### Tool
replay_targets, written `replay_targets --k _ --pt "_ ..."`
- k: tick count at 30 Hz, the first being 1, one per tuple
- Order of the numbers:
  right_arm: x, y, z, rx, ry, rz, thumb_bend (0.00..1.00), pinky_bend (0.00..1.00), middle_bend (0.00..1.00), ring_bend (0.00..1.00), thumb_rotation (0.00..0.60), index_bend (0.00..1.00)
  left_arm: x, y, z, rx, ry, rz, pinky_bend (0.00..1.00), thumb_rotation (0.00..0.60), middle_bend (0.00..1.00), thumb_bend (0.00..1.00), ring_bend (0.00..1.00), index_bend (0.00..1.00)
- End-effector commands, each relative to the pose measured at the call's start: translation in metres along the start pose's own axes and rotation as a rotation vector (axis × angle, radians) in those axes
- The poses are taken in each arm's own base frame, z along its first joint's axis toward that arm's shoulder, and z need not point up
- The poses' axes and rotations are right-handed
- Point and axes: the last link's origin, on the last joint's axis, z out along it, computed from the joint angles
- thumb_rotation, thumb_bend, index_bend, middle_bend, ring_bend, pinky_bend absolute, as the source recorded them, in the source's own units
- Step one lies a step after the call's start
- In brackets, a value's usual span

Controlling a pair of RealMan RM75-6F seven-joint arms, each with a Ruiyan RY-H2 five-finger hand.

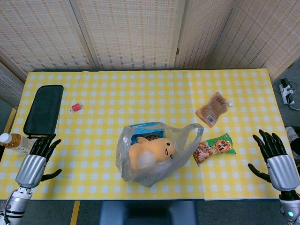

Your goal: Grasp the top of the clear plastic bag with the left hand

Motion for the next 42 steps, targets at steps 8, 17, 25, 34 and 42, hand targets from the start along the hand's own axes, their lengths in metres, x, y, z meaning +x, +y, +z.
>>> replay_targets --k 8,17,25,34,42 --pt "0.007 0.002 -0.007 -0.004 0.015 0.015 0.24 0.00 0.00 0.00 0.600 0.00 -0.002 0.002 0.007 -0.029 -0.016 -0.046 0.00 0.600 0.05 0.10 0.00 0.14" --pt "0.005 -0.001 -0.007 0.028 -0.003 0.026 0.24 0.00 0.00 0.00 0.600 0.00 0.003 0.005 0.001 -0.048 -0.013 -0.106 0.00 0.600 0.05 0.10 0.00 0.13" --pt "-0.004 -0.001 -0.003 0.034 -0.060 0.028 0.24 0.00 0.00 0.00 0.600 0.00 0.063 0.002 0.002 -0.323 -0.138 -0.943 0.09 0.600 0.08 0.10 0.03 0.11" --pt "-0.001 -0.006 -0.002 0.051 -0.063 0.083 0.24 0.00 0.00 0.00 0.600 0.00 0.103 0.025 0.028 -0.582 -0.472 -1.354 0.11 0.600 0.08 0.11 0.02 0.08" --pt "0.001 -0.008 -0.005 0.070 -0.057 0.092 0.24 0.00 0.00 0.00 0.600 0.00 0.119 0.048 0.043 -0.613 -0.565 -1.346 0.12 0.600 0.08 0.11 0.02 0.07"
